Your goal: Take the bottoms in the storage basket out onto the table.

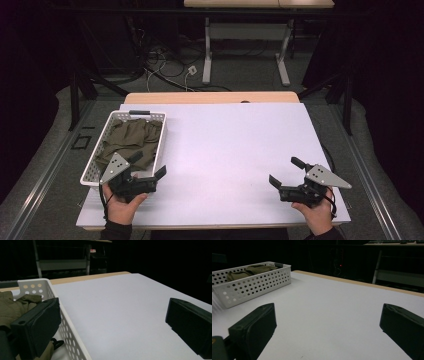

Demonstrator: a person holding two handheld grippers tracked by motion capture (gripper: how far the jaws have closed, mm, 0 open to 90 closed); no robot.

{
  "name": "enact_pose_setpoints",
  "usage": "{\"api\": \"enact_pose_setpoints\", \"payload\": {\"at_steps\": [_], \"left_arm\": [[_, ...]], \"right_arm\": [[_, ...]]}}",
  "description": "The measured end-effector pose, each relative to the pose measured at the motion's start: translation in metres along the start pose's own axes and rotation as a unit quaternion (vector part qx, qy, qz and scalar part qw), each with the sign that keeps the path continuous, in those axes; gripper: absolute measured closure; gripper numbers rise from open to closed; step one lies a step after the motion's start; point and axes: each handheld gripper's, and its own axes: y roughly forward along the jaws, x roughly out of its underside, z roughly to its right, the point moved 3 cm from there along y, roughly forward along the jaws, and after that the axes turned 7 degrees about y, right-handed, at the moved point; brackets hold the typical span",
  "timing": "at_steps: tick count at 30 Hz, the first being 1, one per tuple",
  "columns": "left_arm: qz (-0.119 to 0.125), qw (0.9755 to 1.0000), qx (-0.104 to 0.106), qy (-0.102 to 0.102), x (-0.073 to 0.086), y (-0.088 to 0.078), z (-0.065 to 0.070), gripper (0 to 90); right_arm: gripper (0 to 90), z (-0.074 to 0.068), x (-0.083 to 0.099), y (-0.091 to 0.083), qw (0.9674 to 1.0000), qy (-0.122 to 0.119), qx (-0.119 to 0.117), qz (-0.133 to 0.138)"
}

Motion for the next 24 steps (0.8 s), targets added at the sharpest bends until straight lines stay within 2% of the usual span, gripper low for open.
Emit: {"api": "enact_pose_setpoints", "payload": {"at_steps": [8, 11, 13, 24], "left_arm": [[0.009, 0.9996, -0.009, -0.025, -0.002, -0.005, -0.011, 0.2], [0.009, 0.9995, -0.011, -0.027, -0.002, -0.007, -0.013, 0.2], [0.004, 0.9993, -0.024, -0.028, -0.002, -0.008, -0.016, 0.2], [-0.008, 0.9984, -0.043, -0.036, 0.0, -0.013, -0.026, 0.2]], "right_arm": [[0.5, 0.002, 0.003, 0.001, 1.0, 0.003, -0.003, -0.007], [0.5, 0.002, 0.004, 0.002, 0.9999, 0.002, -0.003, -0.012], [0.5, 0.003, 0.004, 0.004, 0.9999, 0.001, -0.002, -0.013], [0.6, 0.008, 0.006, 0.007, 0.9997, 0.003, 0.006, -0.025]]}}
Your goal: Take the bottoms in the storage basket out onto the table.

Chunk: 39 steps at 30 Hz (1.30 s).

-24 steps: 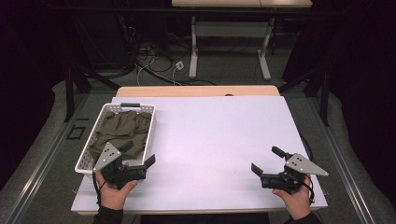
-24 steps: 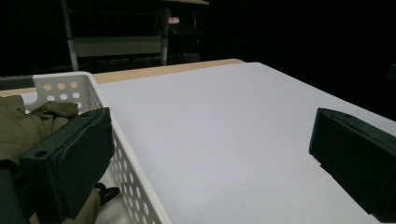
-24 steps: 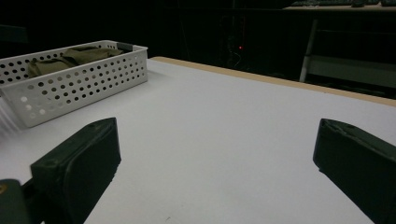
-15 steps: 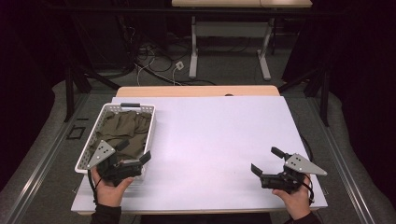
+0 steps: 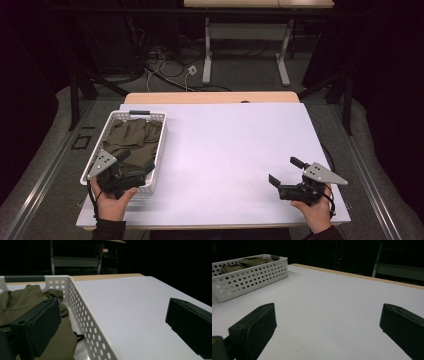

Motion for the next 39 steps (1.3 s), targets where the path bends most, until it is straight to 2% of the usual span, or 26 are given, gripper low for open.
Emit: {"api": "enact_pose_setpoints", "payload": {"at_steps": [3, 10, 12, 14, 19, 27, 28, 32, 34, 39], "left_arm": [[-0.007, 1.0, -0.003, -0.001, 0.002, -0.001, -0.002, 0.2], [-0.003, 1.0, -0.002, -0.001, -0.002, -0.003, -0.004, 0.2], [-0.015, 0.9998, -0.011, 0.0, -0.002, -0.004, -0.005, 0.2], [-0.021, 0.9997, -0.007, -0.014, -0.003, -0.003, -0.006, 0.2], [-0.027, 0.9996, -0.012, -0.007, -0.006, -0.003, -0.009, 0.2], [-0.036, 0.999, -0.018, -0.016, -0.015, -0.002, -0.014, 0.2], [-0.042, 0.9987, -0.024, -0.017, -0.018, -0.001, -0.016, 0.2], [-0.039, 0.9987, -0.024, -0.023, -0.023, 0.0, -0.018, 0.2], [-0.043, 0.9985, -0.032, -0.013, -0.028, 0.002, -0.018, 0.2], [-0.055, 0.9979, -0.032, -0.006, -0.037, 0.006, -0.019, 0.2]], "right_arm": [[1.1, 0.002, 0.0, -0.001, 1.0, 0.0, 0.009, 0.0], [1.9, 0.009, -0.001, -0.003, 0.9996, -0.001, 0.028, 0.003], [2.2, 0.013, -0.001, -0.004, 0.9994, 0.002, 0.034, 0.0], [2.2, 0.014, -0.002, -0.004, 0.9993, 0.003, 0.037, 0.001], [2.2, 0.017, -0.002, -0.006, 0.9989, 0.003, 0.046, 0.004], [3.4, 0.021, 0.0, -0.004, 0.9989, 0.015, 0.044, 0.001], [3.3, 0.021, 0.001, -0.003, 0.999, 0.012, 0.043, -0.001], [3.4, 0.022, 0.001, -0.003, 0.999, 0.013, 0.043, -0.004], [3.3, 0.021, 0.001, -0.003, 0.999, 0.014, 0.043, 0.0], [3.4, 0.02, 0.0, 0.0, 0.9991, 0.015, 0.039, -0.001]]}}
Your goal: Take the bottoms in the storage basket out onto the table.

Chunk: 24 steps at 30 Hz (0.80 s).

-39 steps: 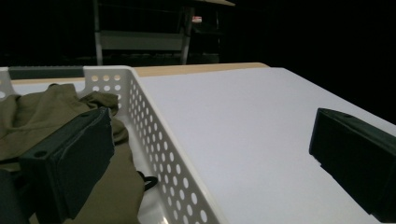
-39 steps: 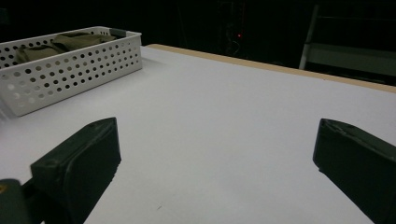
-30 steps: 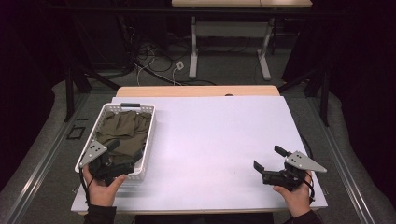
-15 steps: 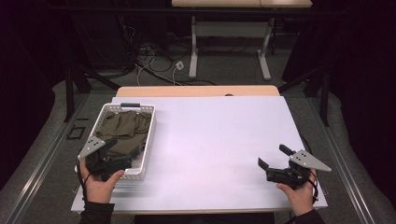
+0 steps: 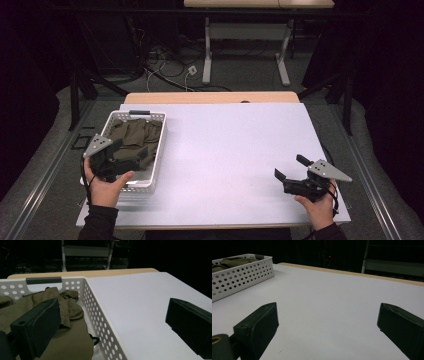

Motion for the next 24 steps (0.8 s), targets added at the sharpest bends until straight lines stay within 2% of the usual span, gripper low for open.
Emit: {"api": "enact_pose_setpoints", "payload": {"at_steps": [6, 9, 16, 22, 24], "left_arm": [[-0.015, 0.9999, -0.002, 0.001, -0.007, 0.002, -0.004, 0.2], [-0.031, 0.9994, -0.013, 0.006, -0.011, 0.004, -0.009, 0.2], [-0.05, 0.9985, -0.02, 0.008, -0.018, 0.008, -0.016, 0.2], [-0.07, 0.997, -0.028, 0.019, -0.022, 0.011, -0.019, 0.2], [-0.086, 0.9955, -0.034, 0.02, -0.023, 0.014, -0.022, 0.2]], "right_arm": [[3.4, -0.001, 0.0, 0.004, 1.0, 0.001, -0.005, -0.002], [3.4, -0.002, 0.001, 0.004, 1.0, 0.003, -0.007, -0.003], [3.4, -0.001, 0.001, 0.003, 1.0, 0.006, -0.007, -0.003], [3.4, -0.001, 0.002, 0.003, 0.9999, 0.008, -0.007, -0.002], [3.4, -0.001, 0.002, 0.004, 0.9999, 0.008, -0.009, -0.003]]}}
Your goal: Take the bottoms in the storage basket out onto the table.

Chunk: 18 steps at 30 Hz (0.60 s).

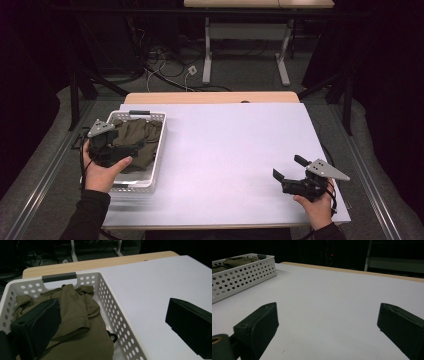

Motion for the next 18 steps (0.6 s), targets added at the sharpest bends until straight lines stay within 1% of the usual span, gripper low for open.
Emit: {"api": "enact_pose_setpoints", "payload": {"at_steps": [3, 6, 10, 11, 12, 15, 16, 18], "left_arm": [[-0.015, 0.9999, -0.006, 0.004, -0.001, 0.003, -0.003, 0.2], [-0.022, 0.9997, -0.01, 0.003, -0.001, 0.005, -0.004, 0.2], [-0.047, 0.9986, -0.025, 0.0, -0.002, 0.011, -0.006, 0.3], [-0.047, 0.9986, -0.025, 0.0, -0.002, 0.011, -0.006, 0.3], [-0.056, 0.9981, -0.025, 0.004, -0.002, 0.013, -0.006, 0.3], [-0.06, 0.9978, -0.027, 0.006, -0.003, 0.015, -0.006, 0.3], [-0.069, 0.9972, -0.028, 0.009, -0.003, 0.016, -0.006, 0.3], [-0.076, 0.9964, -0.033, 0.014, -0.004, 0.018, -0.007, 0.3]], "right_arm": [[3.4, 0.0, 0.0, 0.0, 1.0, 0.0, -0.001, -0.001], [3.4, 0.0, 0.0, 0.0, 1.0, 0.0, -0.002, 0.0], [3.4, 0.001, 0.0, 0.0, 1.0, 0.003, -0.002, -0.005], [3.4, 0.001, 0.0, 0.0, 1.0, 0.003, -0.002, -0.005], [3.5, 0.001, 0.0, 0.0, 1.0, 0.004, -0.003, -0.005], [3.6, 0.0, 0.001, 0.001, 1.0, 0.006, -0.003, -0.005], [3.6, 0.0, 0.001, 0.001, 1.0, 0.005, -0.004, -0.006], [3.7, 0.0, 0.001, 0.001, 1.0, 0.002, -0.005, -0.007]]}}
